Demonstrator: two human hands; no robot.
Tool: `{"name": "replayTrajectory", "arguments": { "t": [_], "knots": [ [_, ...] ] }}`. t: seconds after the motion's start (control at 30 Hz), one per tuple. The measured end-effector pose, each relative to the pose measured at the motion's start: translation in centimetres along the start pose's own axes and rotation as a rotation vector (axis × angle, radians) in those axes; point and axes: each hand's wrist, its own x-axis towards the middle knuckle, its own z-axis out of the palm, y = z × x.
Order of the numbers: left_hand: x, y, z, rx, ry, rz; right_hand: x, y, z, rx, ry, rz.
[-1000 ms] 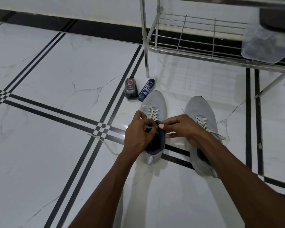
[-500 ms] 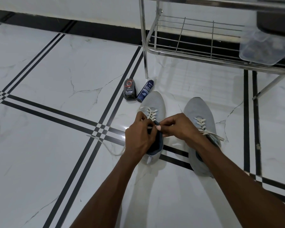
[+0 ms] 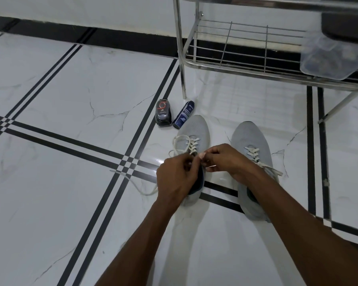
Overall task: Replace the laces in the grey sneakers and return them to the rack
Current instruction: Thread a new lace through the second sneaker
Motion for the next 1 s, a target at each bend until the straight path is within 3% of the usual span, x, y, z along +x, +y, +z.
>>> {"name": "replayTrajectory", "arguments": {
  "t": [0.07,0.1,0.13,0.2,0.23,0.27,0.3,0.43,0.5,0.57,0.67,0.7,0.77,0.9,1.0],
  "knots": [
    [-0.4,0.1,0.3,0.044,-0.044,0.056,-0.2,-0.6,-0.7,-0.098,-0.009,-0.033],
    [-0.5,0.1,0.4,0.054,-0.048,0.064,-0.1,-0.8,-1.4,-0.123,0.067,-0.045],
    [-0.5,0.1,0.6,0.05,-0.047,0.057,-0.1,-0.8,-2.4,-0.142,0.22,-0.052],
    [-0.5,-0.1,0.8,0.028,-0.043,0.039,-0.2,-0.7,-4.8,-0.237,0.698,-0.144],
    [-0.5,-0.2,1.0,0.027,-0.043,0.032,-0.3,-0.3,-5.5,-0.3,0.853,-0.235],
    [-0.6,-0.2,1.1,0.028,-0.041,0.024,-0.3,0.1,-5.8,-0.345,0.892,-0.315],
    [-0.6,-0.2,1.1,0.027,-0.04,0.016,-0.3,0.3,-5.4,-0.392,0.817,-0.371],
    [-0.5,0.1,1.2,0.019,-0.036,0.018,0.3,1.3,-1.0,-0.762,0.239,-0.424],
    [-0.4,0.1,1.0,0.021,-0.019,0.022,0.2,1.2,0.3,-0.827,0.204,-0.416],
    [-0.4,-0.1,0.9,0.022,-0.023,0.028,-0.3,0.7,-0.3,-0.683,0.393,-0.396],
    [-0.4,-0.2,0.9,0.009,-0.036,0.009,-1.0,-0.6,-4.6,-0.338,1.01,-0.402],
    [-0.4,-0.2,1.0,0.011,-0.032,0.003,-1.1,-0.7,-5.7,-0.307,1.115,-0.408],
    [-0.5,-0.3,1.1,0.023,-0.029,-0.003,-1.2,-0.9,-5.5,-0.373,1.032,-0.381],
    [-0.2,0.0,0.8,0.0,-0.031,0.01,-0.6,0.5,-0.3,-0.843,0.436,-0.404],
    [-0.1,-0.1,0.8,0.006,-0.004,0.02,-0.1,1.1,1.1,-0.912,0.338,-0.479]
  ]
}}
